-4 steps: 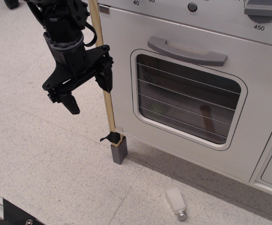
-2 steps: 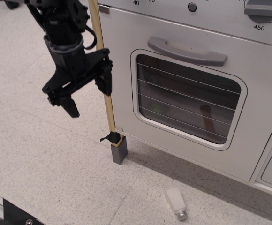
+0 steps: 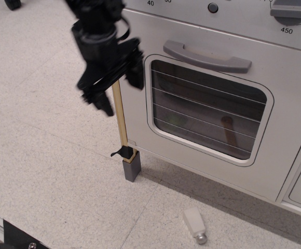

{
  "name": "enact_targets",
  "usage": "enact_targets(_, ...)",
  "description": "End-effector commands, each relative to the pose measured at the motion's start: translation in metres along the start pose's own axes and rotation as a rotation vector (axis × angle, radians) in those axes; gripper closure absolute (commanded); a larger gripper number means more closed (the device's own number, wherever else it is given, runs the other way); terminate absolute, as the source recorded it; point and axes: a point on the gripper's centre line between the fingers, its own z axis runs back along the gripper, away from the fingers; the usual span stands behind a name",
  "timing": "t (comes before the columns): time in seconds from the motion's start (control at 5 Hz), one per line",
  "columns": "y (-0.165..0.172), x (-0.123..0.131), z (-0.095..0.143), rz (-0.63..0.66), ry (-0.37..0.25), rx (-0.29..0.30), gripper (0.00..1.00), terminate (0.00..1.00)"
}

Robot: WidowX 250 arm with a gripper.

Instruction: Open oven

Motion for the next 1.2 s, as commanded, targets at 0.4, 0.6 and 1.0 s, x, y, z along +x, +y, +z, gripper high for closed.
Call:
enact_targets(0.4,-0.073,-0.033,0.031,0.106,0.093,-0.204,0.00,0.00)
enact_targets(0.6,-0.087,-0.044,0.026,0.118,0.088,-0.216,0.00,0.00)
enact_targets(1.0,-0.094,-0.052,0.010,0.117,0.064,-0.242,0.00,0.00)
